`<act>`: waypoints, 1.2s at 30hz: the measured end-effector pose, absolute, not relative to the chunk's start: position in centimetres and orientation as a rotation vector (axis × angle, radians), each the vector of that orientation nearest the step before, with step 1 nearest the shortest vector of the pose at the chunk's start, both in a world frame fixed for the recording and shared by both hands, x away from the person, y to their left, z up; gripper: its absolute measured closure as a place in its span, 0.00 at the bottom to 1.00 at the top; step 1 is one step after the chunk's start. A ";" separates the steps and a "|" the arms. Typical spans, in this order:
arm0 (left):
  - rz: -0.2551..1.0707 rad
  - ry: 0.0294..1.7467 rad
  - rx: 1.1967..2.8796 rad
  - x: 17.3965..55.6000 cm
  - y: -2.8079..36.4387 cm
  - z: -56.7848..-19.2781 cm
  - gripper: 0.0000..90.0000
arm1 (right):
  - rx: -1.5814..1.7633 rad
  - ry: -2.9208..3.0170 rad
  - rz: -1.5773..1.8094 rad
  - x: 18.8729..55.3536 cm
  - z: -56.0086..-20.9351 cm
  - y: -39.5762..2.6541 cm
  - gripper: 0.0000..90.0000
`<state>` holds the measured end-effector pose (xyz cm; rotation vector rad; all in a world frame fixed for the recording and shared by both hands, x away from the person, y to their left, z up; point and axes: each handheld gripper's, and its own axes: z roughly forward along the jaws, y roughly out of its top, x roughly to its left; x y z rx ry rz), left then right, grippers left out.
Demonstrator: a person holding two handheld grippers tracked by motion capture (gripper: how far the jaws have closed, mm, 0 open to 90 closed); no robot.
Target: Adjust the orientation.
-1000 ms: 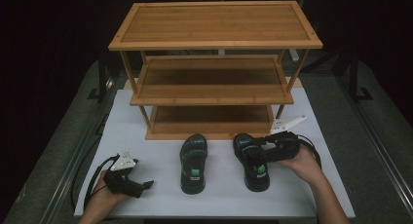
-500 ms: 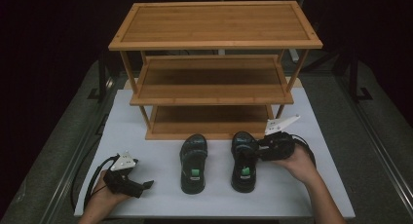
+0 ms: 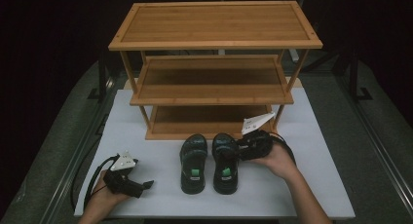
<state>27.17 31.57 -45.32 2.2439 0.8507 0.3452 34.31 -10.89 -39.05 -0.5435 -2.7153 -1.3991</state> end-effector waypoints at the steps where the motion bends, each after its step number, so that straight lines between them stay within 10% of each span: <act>1: 0.345 0.851 2.244 27.2 31.6 -45.3 0.00 | -0.541 -2.718 -1.395 34.3 -39.1 -10.6 0.75; 15: 0.337 0.850 2.239 27.2 31.6 -45.2 0.00 | -0.617 -2.733 -1.432 34.0 -39.6 -9.5 0.55; 36: 0.259 0.673 2.151 29.1 26.7 -39.7 0.07 | -0.647 -2.754 -1.480 32.8 -38.8 -10.5 0.52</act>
